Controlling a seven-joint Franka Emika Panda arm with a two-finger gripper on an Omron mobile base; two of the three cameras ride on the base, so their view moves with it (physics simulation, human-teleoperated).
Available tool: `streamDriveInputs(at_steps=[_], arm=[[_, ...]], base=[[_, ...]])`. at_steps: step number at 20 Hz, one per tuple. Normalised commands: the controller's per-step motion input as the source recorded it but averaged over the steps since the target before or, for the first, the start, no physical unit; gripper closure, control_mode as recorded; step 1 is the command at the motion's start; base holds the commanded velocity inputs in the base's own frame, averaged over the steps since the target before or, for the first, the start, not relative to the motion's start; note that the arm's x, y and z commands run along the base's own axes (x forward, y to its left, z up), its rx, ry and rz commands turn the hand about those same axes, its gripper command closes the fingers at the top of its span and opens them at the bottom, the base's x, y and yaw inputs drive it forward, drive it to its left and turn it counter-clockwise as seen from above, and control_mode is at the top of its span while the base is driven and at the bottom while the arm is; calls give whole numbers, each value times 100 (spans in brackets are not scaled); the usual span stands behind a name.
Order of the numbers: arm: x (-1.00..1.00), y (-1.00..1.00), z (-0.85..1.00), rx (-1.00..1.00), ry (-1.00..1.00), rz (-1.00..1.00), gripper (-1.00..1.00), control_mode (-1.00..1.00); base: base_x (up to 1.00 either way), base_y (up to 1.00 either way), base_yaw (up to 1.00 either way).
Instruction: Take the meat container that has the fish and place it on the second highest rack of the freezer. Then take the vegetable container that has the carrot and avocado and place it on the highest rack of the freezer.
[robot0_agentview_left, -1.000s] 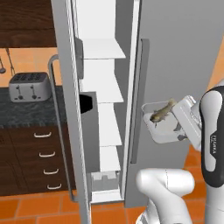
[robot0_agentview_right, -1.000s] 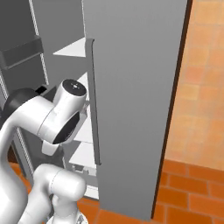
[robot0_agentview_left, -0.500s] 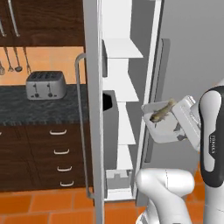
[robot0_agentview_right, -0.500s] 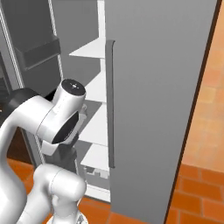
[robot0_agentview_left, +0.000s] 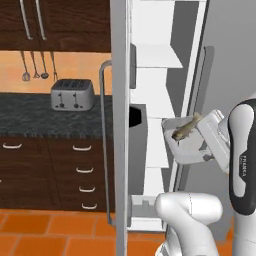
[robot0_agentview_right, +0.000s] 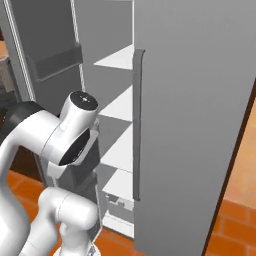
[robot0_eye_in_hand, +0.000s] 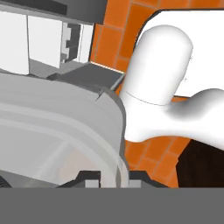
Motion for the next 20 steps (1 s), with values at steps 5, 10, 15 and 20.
streamDriveInputs(at_steps=[5, 10, 15, 20], arm=[[0, 0, 0, 0, 0, 0, 100, 100], [0, 0, 0, 0, 0, 0, 100, 100], [0, 0, 0, 0, 0, 0, 100, 100], [0, 0, 0, 0, 0, 0, 100, 100]], base=[[45, -57, 16], [20, -21, 2], [24, 40, 0], [23, 26, 0]])
